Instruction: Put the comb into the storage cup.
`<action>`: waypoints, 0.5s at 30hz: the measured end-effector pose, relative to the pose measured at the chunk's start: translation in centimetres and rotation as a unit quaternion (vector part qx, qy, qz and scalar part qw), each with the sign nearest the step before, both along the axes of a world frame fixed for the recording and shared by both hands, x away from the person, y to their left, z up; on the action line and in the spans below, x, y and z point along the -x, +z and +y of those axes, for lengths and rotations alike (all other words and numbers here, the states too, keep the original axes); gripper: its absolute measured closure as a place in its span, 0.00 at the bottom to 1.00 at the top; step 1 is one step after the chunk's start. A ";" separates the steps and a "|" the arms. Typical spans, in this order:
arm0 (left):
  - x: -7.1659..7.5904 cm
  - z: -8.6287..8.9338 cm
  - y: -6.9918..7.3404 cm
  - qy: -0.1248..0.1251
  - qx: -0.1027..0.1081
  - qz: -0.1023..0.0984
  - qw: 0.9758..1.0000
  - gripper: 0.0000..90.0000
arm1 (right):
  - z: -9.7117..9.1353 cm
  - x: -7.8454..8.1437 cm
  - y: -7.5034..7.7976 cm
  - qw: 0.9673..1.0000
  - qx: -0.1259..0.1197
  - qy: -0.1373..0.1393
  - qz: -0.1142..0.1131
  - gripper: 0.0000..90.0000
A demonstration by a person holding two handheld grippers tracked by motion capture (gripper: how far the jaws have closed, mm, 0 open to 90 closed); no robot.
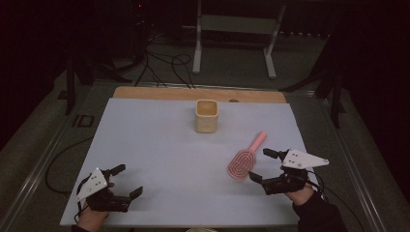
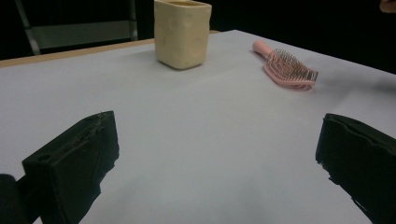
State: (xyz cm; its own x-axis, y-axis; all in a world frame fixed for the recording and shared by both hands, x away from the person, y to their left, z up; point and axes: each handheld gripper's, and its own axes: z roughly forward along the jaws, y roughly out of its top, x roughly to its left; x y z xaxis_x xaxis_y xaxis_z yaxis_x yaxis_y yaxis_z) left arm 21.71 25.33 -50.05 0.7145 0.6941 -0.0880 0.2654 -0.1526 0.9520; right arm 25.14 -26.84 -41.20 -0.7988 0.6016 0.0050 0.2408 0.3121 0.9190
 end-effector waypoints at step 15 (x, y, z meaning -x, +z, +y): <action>0.0 0.0 0.0 -0.001 0.000 0.000 1.000 0.00 | -0.3 -2.9 1.9 1.000 -0.001 -0.016 -0.013 0.10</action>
